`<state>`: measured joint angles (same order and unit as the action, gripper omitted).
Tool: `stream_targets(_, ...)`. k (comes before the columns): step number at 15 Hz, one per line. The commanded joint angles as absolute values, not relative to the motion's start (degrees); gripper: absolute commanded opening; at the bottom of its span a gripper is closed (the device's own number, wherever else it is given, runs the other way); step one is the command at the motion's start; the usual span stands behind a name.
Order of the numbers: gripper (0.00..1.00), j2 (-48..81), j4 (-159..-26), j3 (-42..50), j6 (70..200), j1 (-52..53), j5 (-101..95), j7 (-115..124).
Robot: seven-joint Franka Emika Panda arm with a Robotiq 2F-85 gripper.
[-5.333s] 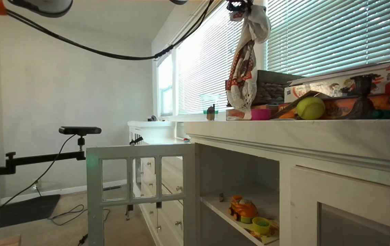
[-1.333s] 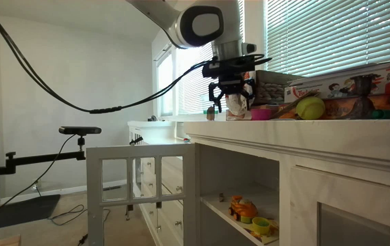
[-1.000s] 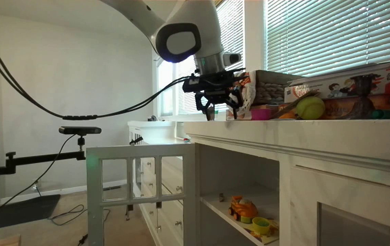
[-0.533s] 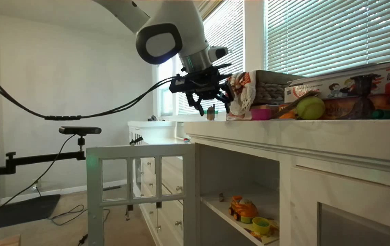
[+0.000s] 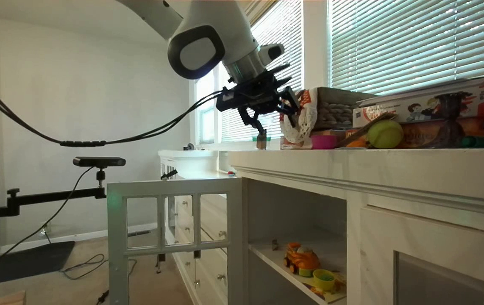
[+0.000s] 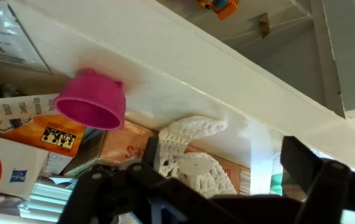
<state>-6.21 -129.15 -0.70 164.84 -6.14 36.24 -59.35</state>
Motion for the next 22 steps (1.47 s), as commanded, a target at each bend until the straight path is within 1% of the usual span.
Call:
stream_targets(1, 1.00, -5.02, -128.06, -0.80, 167.81, -5.02, 38.50, -61.79)
stream_targets(12, 1.00, 2.56, -121.89, -1.12, 173.21, -4.57, 36.81, -60.97)
stream_targets(22, 1.00, 9.17, -115.58, -1.50, 173.83, -4.47, 34.85, -59.51)
